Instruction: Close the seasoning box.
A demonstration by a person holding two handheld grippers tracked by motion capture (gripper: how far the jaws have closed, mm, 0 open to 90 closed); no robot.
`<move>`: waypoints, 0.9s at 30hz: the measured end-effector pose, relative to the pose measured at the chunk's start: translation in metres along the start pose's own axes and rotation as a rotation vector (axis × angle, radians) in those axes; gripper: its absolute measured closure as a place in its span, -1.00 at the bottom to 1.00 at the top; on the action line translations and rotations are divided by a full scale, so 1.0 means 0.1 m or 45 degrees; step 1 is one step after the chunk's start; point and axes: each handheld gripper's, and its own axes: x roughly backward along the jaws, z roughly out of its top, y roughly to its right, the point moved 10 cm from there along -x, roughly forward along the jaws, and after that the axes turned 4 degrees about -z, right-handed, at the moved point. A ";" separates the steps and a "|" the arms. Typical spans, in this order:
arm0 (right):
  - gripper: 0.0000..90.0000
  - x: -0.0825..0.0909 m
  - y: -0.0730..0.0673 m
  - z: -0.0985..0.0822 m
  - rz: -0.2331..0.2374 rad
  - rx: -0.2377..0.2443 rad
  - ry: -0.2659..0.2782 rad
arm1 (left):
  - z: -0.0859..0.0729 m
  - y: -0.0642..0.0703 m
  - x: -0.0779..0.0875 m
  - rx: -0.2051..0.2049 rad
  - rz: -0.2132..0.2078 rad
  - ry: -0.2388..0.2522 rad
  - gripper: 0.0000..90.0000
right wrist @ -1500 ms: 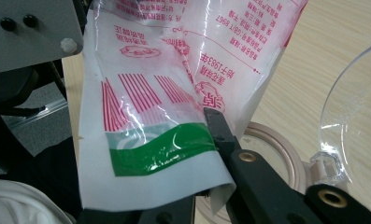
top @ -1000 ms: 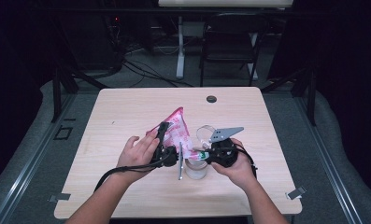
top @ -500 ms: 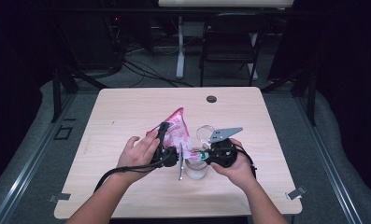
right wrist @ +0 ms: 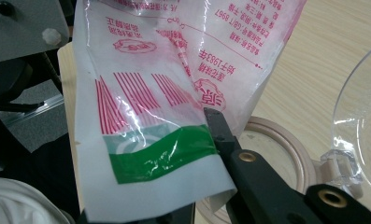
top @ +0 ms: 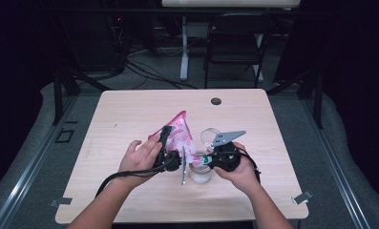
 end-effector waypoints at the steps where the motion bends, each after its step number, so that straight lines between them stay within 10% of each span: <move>1: 1.00 0.00 0.00 0.00 -0.001 -0.001 0.001 | 0.00 0.00 0.00 -0.001 0.001 0.002 0.38; 27: 1.00 -0.02 -0.01 0.00 -0.001 -0.001 0.005 | 0.00 -0.02 0.01 -0.001 0.008 0.002 0.38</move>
